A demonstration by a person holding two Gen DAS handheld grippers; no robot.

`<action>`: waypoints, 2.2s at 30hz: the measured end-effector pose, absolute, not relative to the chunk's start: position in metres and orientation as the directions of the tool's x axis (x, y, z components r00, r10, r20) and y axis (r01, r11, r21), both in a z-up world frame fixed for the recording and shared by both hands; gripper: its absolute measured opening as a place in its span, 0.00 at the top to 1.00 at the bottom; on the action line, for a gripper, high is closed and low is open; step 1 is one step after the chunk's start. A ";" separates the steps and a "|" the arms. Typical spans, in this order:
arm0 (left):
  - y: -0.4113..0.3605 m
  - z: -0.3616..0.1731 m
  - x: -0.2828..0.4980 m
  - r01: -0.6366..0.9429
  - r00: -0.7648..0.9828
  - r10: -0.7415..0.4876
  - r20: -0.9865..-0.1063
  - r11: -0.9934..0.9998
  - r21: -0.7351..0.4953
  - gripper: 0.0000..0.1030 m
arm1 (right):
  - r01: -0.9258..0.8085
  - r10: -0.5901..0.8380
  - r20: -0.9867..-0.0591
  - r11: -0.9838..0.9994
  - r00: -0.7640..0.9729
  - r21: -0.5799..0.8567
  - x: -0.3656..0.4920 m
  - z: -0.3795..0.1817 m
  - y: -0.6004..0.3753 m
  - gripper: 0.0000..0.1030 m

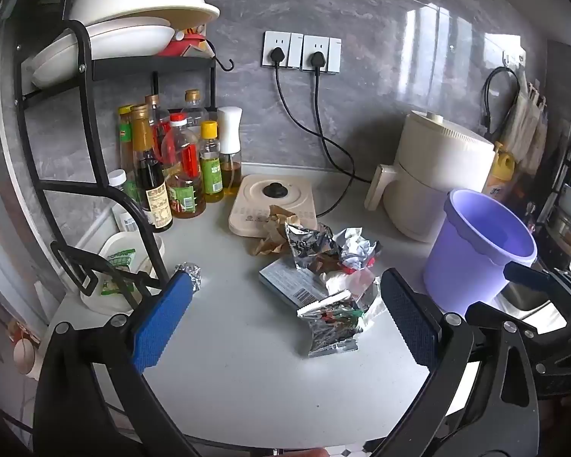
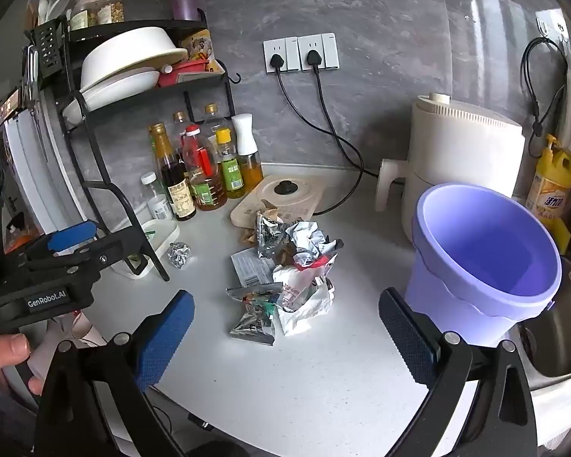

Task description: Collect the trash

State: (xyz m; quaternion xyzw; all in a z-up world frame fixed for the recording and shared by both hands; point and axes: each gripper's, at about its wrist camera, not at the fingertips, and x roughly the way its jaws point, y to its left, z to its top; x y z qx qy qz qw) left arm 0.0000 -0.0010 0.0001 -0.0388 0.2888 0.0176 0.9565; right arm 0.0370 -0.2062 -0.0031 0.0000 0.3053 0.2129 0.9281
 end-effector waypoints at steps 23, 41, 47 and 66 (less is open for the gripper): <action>-0.004 0.003 -0.008 -0.063 0.849 0.002 -0.528 0.993 -0.096 0.05 | -0.383 0.396 -0.554 0.912 0.733 0.145 0.035 0.002 -0.219 0.07; -0.005 0.004 -0.005 -0.072 0.850 0.002 -0.527 0.991 -0.113 0.05 | -0.376 0.393 -0.549 0.914 0.737 0.151 0.043 0.001 -0.226 0.07; -0.005 0.004 -0.005 -0.074 0.848 0.002 -0.529 0.991 -0.114 0.05 | -0.373 0.390 -0.550 0.916 0.738 0.149 0.042 0.001 -0.225 0.07; -0.007 0.003 -0.015 -0.081 0.850 0.013 -0.526 0.991 -0.106 0.05 | -0.372 0.395 -0.539 0.915 0.744 0.158 0.037 0.000 -0.230 0.07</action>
